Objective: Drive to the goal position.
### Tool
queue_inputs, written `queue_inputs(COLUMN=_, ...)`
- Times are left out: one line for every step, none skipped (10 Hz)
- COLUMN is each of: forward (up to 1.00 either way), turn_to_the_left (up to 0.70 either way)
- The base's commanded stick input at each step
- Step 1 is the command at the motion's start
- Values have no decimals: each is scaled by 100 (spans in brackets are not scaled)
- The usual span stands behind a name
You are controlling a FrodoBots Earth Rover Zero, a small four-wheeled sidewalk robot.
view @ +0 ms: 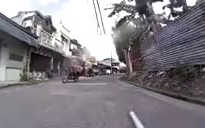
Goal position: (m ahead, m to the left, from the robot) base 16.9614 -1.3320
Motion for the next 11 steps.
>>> queue_inputs(forward=85, turn_to_the_left=0)
queue_inputs(forward=85, turn_to_the_left=0)
queue_inputs(forward=85, turn_to_the_left=0)
queue_inputs(forward=85, turn_to_the_left=0)
queue_inputs(forward=85, turn_to_the_left=-6)
queue_inputs(forward=85, turn_to_the_left=-22)
queue_inputs(forward=85, turn_to_the_left=-33)
queue_inputs(forward=85, turn_to_the_left=-34)
queue_inputs(forward=85, turn_to_the_left=-34)
queue_inputs(forward=85, turn_to_the_left=-34)
queue_inputs(forward=85, turn_to_the_left=-32)
